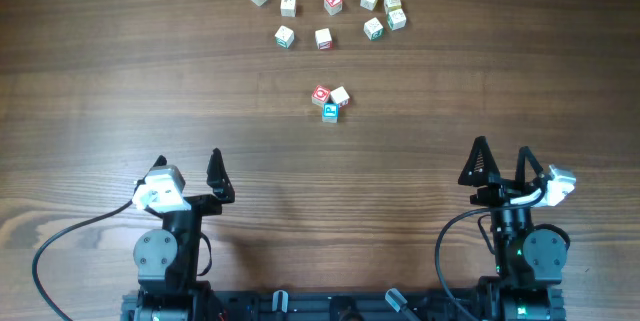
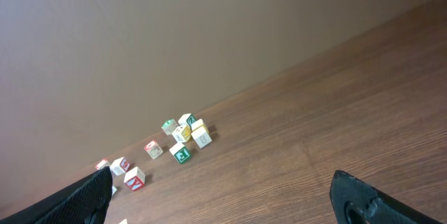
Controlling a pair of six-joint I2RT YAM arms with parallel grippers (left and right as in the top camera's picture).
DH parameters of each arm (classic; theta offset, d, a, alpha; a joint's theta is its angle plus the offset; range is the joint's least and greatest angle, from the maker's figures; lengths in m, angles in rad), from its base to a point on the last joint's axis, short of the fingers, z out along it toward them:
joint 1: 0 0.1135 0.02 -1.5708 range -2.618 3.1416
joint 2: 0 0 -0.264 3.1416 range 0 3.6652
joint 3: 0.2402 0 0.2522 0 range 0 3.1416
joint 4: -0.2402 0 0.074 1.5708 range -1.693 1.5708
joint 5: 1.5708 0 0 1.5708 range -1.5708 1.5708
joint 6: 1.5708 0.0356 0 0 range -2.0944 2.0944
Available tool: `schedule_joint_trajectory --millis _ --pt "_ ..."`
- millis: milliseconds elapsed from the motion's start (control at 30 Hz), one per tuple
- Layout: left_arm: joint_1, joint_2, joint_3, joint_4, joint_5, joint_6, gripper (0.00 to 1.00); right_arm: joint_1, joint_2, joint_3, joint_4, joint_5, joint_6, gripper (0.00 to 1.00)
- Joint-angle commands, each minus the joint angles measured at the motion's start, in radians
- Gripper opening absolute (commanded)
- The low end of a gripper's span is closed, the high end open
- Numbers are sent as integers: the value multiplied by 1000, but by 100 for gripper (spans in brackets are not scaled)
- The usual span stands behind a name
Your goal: Form a circle
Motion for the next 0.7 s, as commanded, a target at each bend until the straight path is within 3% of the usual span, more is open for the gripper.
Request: schedule_joint_trajectory --millis 0,200,267,467,667 --pt "9 -12 -10 1 12 23 100 -3 -9 -1 3 -3 3 100" --pt "9 -12 -10 1 12 23 100 -3 -10 -1 3 13 -31 100" --pt "9 -12 -10 1 12 23 100 4 -10 -1 -5 -66 -217 100" --pt "9 -12 -10 1 12 23 100 94 -10 -1 -6 -63 -536 100" --pt "9 -12 -10 2 12 23 100 93 -10 -1 -3 -63 -520 100"
